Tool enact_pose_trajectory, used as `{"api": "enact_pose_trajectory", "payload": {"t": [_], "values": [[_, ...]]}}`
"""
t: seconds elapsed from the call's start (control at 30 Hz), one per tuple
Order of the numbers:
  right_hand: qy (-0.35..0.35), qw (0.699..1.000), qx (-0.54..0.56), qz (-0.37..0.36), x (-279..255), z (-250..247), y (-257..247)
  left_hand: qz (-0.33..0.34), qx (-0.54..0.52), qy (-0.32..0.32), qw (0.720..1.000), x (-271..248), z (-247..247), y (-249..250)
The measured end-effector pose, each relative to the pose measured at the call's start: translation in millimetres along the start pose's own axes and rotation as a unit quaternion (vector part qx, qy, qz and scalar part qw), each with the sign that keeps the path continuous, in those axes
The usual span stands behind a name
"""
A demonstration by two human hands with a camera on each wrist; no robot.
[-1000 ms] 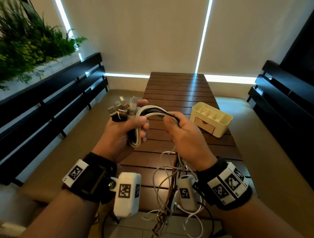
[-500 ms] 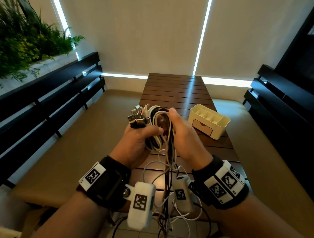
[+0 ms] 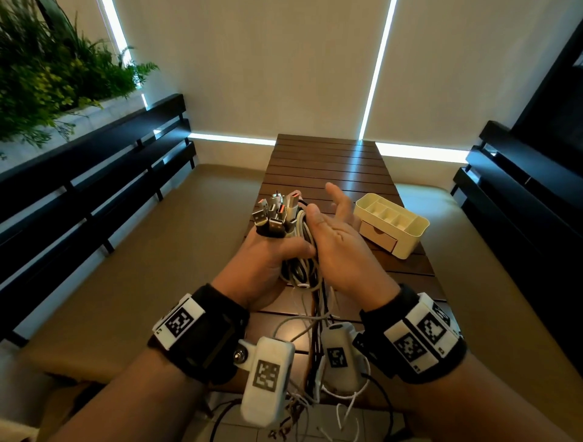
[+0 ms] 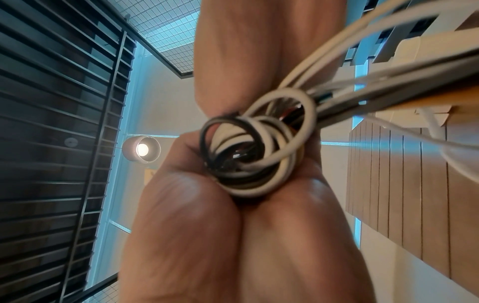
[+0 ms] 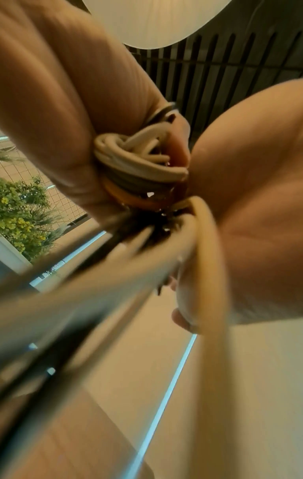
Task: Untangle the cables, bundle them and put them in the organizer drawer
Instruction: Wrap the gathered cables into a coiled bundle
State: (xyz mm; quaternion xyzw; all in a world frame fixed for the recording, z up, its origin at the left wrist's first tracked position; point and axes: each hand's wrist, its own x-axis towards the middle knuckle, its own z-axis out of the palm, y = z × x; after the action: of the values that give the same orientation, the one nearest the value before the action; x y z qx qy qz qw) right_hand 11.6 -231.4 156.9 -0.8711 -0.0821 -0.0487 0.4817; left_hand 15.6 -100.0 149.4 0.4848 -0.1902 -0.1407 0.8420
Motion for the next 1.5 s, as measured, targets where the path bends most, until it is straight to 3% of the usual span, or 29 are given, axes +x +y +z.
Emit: {"api": "enact_pose_trajectory", "payload": {"t": [0.13,0.2,0.27,0.3,0.37,0.5,0.63,0.7,0.93,1.1,1.23,1.3,1.37,1.43,1.5], "values": [[-0.015,0.993,-0.118,0.011,4.0,-3.8,-2.3,0.009,0.028,0.014,0.999,2.0,0.5,-0.3],[-0.002,0.993,-0.114,0.019,6.4,-3.3,-0.8,0.016,0.019,0.032,0.999,3.4,-1.4,-2.8],[-0.014,0.997,0.071,0.022,4.3,-2.8,9.0,0.007,-0.006,0.049,0.999,4.1,-3.2,-3.6],[-0.036,0.979,0.194,0.043,1.0,-3.3,13.7,0.002,-0.009,0.060,0.998,5.4,-5.7,-3.9],[-0.094,0.954,0.280,0.055,-1.8,1.3,23.3,-0.005,0.001,0.071,0.997,7.2,-11.0,-2.0],[-0.188,0.945,0.265,0.024,-18.4,21.5,37.8,0.001,-0.025,0.076,0.997,10.0,-12.9,6.0],[-0.128,0.982,0.138,0.007,-18.9,22.1,42.5,0.030,-0.046,0.070,0.996,8.6,-8.1,11.3],[-0.133,0.990,0.046,-0.004,-17.4,19.0,48.8,0.037,-0.054,0.064,0.996,8.5,-8.0,15.2],[-0.249,0.947,-0.159,0.129,-15.0,13.2,98.0,0.056,-0.078,0.066,0.993,9.5,-12.2,24.5],[-0.260,0.952,-0.086,0.135,-9.2,-12.0,99.6,0.052,-0.096,0.091,0.990,11.6,-14.8,20.0],[-0.322,0.934,-0.073,0.136,-5.9,-27.7,96.7,0.049,-0.072,0.073,0.994,11.7,-6.7,19.5],[-0.276,0.958,0.010,0.079,-3.4,-36.0,83.3,0.029,-0.045,0.064,0.997,11.2,-2.1,13.5],[-0.176,0.977,0.122,-0.008,-3.5,-41.1,61.8,0.000,-0.033,0.060,0.998,10.4,0.4,5.7],[-0.101,0.974,0.183,-0.084,-5.5,-42.0,39.3,-0.023,-0.036,0.062,0.997,10.2,3.3,-1.2],[-0.097,0.972,0.172,-0.127,-8.4,-38.6,21.7,-0.024,-0.037,0.055,0.997,9.8,6.1,-3.9]]}}
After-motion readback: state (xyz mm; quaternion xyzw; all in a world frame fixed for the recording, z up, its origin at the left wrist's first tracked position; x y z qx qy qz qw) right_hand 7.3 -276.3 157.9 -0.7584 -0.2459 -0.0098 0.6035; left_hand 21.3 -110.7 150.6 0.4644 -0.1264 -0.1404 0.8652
